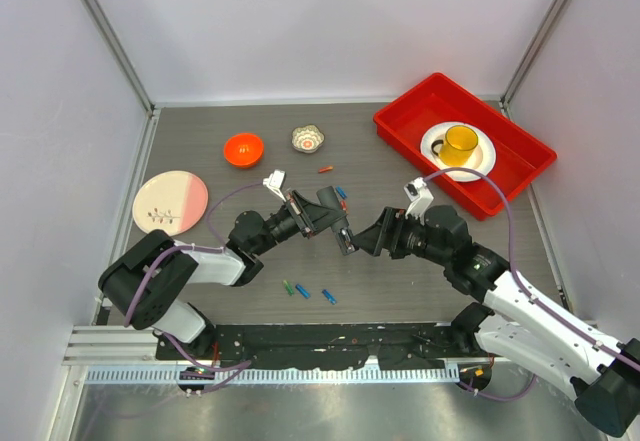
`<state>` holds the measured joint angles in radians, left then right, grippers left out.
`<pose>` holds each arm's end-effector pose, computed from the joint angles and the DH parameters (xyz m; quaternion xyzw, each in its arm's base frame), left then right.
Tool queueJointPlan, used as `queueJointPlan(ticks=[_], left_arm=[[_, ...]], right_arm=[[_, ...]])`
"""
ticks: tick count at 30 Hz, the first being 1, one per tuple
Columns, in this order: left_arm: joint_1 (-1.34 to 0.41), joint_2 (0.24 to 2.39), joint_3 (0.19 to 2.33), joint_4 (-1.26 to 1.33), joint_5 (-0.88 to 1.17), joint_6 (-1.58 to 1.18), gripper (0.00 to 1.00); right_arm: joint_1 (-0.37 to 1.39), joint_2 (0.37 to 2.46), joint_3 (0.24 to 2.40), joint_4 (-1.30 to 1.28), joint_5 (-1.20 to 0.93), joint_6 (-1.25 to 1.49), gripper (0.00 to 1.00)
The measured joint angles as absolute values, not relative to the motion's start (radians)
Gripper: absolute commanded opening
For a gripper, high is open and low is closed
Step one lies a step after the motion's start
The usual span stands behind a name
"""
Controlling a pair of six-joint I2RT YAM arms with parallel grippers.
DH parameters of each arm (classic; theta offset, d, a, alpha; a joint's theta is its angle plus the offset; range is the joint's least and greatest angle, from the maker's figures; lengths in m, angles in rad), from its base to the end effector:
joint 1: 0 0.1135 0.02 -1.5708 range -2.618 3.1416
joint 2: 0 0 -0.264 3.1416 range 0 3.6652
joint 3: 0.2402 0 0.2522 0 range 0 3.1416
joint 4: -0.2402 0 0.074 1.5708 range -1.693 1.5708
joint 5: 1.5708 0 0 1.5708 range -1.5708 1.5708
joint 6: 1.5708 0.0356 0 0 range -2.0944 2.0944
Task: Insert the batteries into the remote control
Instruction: Load the battery into the remote control.
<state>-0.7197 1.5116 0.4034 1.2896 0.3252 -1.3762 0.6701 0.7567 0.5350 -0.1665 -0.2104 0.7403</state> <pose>0.1981 -0.1887 0.2040 -0.0859 0.6381 -0.7086 0.2888 0.1372 0.1182 0.2582 -0.0295 0.8272 0.4257 0.3656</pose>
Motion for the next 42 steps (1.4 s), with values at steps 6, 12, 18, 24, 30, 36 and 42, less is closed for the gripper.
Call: queueJointPlan(ticks=[6, 12, 18, 24, 30, 36, 42], left_arm=[[-0.72, 1.512, 0.403, 1.289, 0.325, -1.376, 0.0], [-0.72, 1.512, 0.403, 1.289, 0.325, -1.375, 0.0], [-0.72, 1.512, 0.403, 1.289, 0.325, -1.375, 0.0], [-0.72, 1.512, 0.404, 1.289, 0.324, -1.375, 0.0], [-0.72, 1.512, 0.404, 1.289, 0.324, -1.376, 0.0], [-0.72, 1.512, 0.404, 1.289, 0.325, -1.376, 0.0], [-0.72, 1.512, 0.404, 1.29, 0.324, -1.376, 0.0]], right_arm=[[0.67, 0.757, 0.535, -0.173, -0.21, 0.736, 0.77], [0.67, 0.76, 0.535, -0.171, -0.212, 0.737, 0.77], [0.67, 0.772, 0.532, -0.159, -0.221, 0.742, 0.77], [0.67, 0.784, 0.527, -0.142, -0.234, 0.748, 0.77], [0.67, 0.786, 0.523, -0.135, -0.239, 0.759, 0.77], [0.67, 0.786, 0.523, -0.135, -0.242, 0.762, 0.77], [0.67, 0.785, 0.524, -0.136, -0.241, 0.762, 0.79]])
